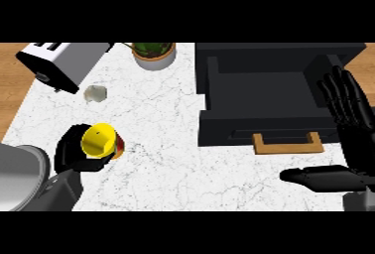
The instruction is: Pick up the cup, place it into the drawer and close the drawer
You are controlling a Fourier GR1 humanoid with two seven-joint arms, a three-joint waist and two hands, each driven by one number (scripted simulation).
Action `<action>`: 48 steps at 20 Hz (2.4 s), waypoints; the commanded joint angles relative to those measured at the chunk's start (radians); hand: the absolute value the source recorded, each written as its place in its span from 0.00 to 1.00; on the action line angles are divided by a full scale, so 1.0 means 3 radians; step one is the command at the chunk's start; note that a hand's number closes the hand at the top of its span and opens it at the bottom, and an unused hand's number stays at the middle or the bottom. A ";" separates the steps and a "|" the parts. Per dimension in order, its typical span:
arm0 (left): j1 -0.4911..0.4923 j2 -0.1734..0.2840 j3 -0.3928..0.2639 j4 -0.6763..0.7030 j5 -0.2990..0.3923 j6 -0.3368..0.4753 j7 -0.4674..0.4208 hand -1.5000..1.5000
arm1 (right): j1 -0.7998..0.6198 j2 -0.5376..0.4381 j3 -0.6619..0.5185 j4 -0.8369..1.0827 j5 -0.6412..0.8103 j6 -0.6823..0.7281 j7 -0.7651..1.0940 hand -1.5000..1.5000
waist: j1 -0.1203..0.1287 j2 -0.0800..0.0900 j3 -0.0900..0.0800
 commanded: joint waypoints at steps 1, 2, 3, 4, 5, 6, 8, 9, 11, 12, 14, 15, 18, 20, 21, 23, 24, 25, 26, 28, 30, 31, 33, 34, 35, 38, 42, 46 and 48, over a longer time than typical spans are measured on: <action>0.0057 -0.0057 -0.0014 -0.0034 -0.0010 -0.0271 -0.0496 1.00 | 0.0062 0.0070 0.0093 0.0122 0.0172 -0.0049 -0.0178 0.00 | 0.0016 -0.0001 0.0003; 0.0151 -0.0005 -0.0007 -0.0054 0.0000 -0.0349 -0.0556 1.00 | -0.0026 0.0064 0.0060 -0.0025 0.0069 -0.0063 -0.0016 0.00 | 0.0019 -0.0006 0.0002; 0.0141 -0.0138 0.0001 -0.0092 -0.0007 -0.0149 -0.0689 1.00 | -0.0014 0.0079 0.0097 -0.0098 0.0104 -0.0094 0.0067 0.00 | -0.0001 -0.0002 -0.0001; 0.0038 -0.0189 -0.0031 -0.0158 -0.0018 -0.0057 -0.0607 1.00 | -0.0107 0.0034 -0.0028 0.0057 0.0015 -0.0070 -0.0004 0.00 | 0.0025 -0.0010 0.0005; 0.0062 -0.0080 -0.0026 -0.0213 0.0016 -0.0282 -0.0558 1.00 | 0.0071 0.0052 0.0014 0.0024 0.0118 -0.0080 -0.0104 0.00 | 0.0029 -0.0016 0.0006; 0.0155 -0.0266 -0.0093 -0.0224 -0.0070 -0.0077 -0.0776 1.00 | 0.0188 0.0055 0.0057 0.0092 0.0129 0.0001 -0.0291 0.00 | 0.0017 -0.0010 0.0006; -0.0004 -0.0169 -0.0049 -0.0288 0.0021 -0.0227 -0.0569 1.00 | 0.0125 0.0081 0.0131 -0.0079 0.0135 -0.0049 0.0007 0.00 | 0.0020 -0.0018 0.0004; 0.0011 -0.0261 -0.0097 -0.0365 -0.0022 -0.0105 -0.0651 1.00 | 0.0292 0.0005 -0.0052 -0.0086 -0.0041 0.0060 -0.0179 0.00 | 0.0005 -0.0023 0.0008; -0.0051 -0.0173 -0.0098 -0.0579 0.0046 -0.0235 -0.0512 1.00 | 0.0104 -0.0015 -0.0032 -0.0092 0.0021 -0.0003 -0.0012 0.00 | 0.0065 -0.0041 0.0011; -0.0150 -0.0207 -0.0108 -0.0639 0.0059 -0.0122 -0.0404 1.00 | 0.0201 0.0003 -0.0043 -0.0081 0.0025 -0.0001 -0.0078 0.00 | 0.0056 -0.0041 0.0013; -0.0193 -0.0185 -0.0225 -0.0668 -0.0036 -0.0147 -0.0372 1.00 | 0.0027 -0.0088 -0.0179 0.0004 -0.0129 0.0042 0.0068 0.00 | 0.0040 -0.0027 0.0010; -0.0166 -0.0258 -0.0300 -0.0866 -0.0023 -0.0141 -0.0178 1.00 | 0.0036 -0.0102 -0.0192 0.0014 -0.0115 0.0053 -0.0014 0.00 | 0.0086 -0.0047 0.0015; -0.0257 -0.0318 -0.0383 -0.1150 0.0011 -0.0103 -0.0020 1.00 | 0.0155 -0.0057 -0.0186 -0.0086 -0.0147 0.0046 0.0003 0.00 | 0.0086 -0.0055 0.0016; -0.0474 -0.0417 -0.0451 -0.1389 -0.0002 0.0238 0.0288 1.00 | 0.0220 -0.0111 -0.0244 0.0037 -0.0134 0.0116 -0.0177 0.00 | 0.0091 -0.0058 0.0020; -0.0387 -0.0523 -0.0553 -0.1541 -0.0056 0.0281 0.0249 1.00 | 0.0104 -0.0119 -0.0236 0.0002 -0.0124 0.0068 -0.0041 0.00 | 0.0105 -0.0058 0.0018; -0.0522 -0.0569 -0.0626 -0.1791 -0.0056 0.0485 0.0601 1.00 | 0.0002 -0.0160 -0.0303 0.0138 -0.0136 0.0056 -0.0024 0.00 | 0.0116 -0.0054 0.0018; -0.0619 -0.0608 -0.0640 -0.1921 -0.0057 0.0635 0.0719 1.00 | 0.0184 -0.0123 -0.0280 0.0000 -0.0163 0.0100 -0.0111 0.00 | 0.0101 -0.0061 0.0019; -0.0475 -0.0710 -0.0734 -0.2150 -0.0053 0.0654 0.0852 1.00 | 0.0127 -0.0175 -0.0322 0.0012 -0.0182 0.0116 -0.0075 0.00 | 0.0114 -0.0060 0.0018; -0.0467 -0.0667 -0.0772 -0.2306 -0.0078 0.0698 0.0953 1.00 | 0.0187 -0.0063 -0.0146 -0.0204 -0.0091 0.0020 0.0163 0.00 | 0.0112 -0.0063 0.0016; -0.0786 -0.0728 -0.0804 -0.2391 -0.0066 0.0862 0.1280 1.00 | 0.0359 0.0012 -0.0136 -0.0064 -0.0008 0.0048 -0.0227 0.00 | 0.0090 -0.0057 0.0018; -0.0739 -0.0761 -0.0932 -0.2560 -0.0096 0.0896 0.1428 1.00 | 0.0068 -0.0097 -0.0238 0.0035 -0.0107 0.0035 0.0013 0.00 | 0.0093 -0.0045 0.0015; -0.0708 -0.0724 -0.0944 -0.2739 -0.0063 0.0911 0.1594 1.00 | 0.0133 -0.0123 -0.0263 -0.0024 -0.0155 0.0103 -0.0057 0.00 | 0.0091 -0.0046 0.0015; -0.0877 -0.0789 -0.1250 -0.2819 -0.0049 0.1235 0.1833 1.00 | 0.0259 -0.0110 -0.0271 -0.0003 -0.0159 0.0152 -0.0189 0.00 | 0.0075 -0.0052 0.0016; -0.1335 -0.0790 -0.1016 -0.2610 -0.0135 0.1325 0.1990 1.00 | 0.0039 -0.0096 -0.0227 0.0124 -0.0110 0.0079 -0.0107 0.00 | 0.0069 -0.0038 0.0016; -0.1257 -0.0790 -0.1107 -0.2693 -0.0114 0.1362 0.1965 1.00 | 0.0315 -0.0153 -0.0351 0.0052 -0.0213 0.0214 -0.0283 0.00 | 0.0051 -0.0041 0.0016; -0.1435 -0.0791 -0.1304 -0.2478 -0.0089 0.1583 0.2058 1.00 | -0.0112 -0.0087 -0.0212 -0.0082 -0.0140 -0.0038 0.0239 0.00 | 0.0050 -0.0034 0.0013; -0.1859 -0.0792 -0.1320 -0.2163 -0.0074 0.1811 0.2203 1.00 | 0.0308 -0.0217 -0.0428 -0.0069 -0.0301 0.0241 -0.0135 0.00 | 0.0008 -0.0029 0.0015; -0.2222 -0.0792 -0.1515 -0.1718 0.0296 0.2005 0.2269 1.00 | 0.0293 0.0015 -0.0100 -0.0101 -0.0051 0.0107 -0.0146 0.00 | -0.0037 -0.0018 0.0014; -0.2233 -0.0793 -0.1686 -0.1699 0.0407 0.2103 0.2293 1.00 | 0.0241 -0.0194 -0.0368 0.0081 -0.0250 0.0262 -0.0199 0.00 | -0.0011 -0.0024 0.0015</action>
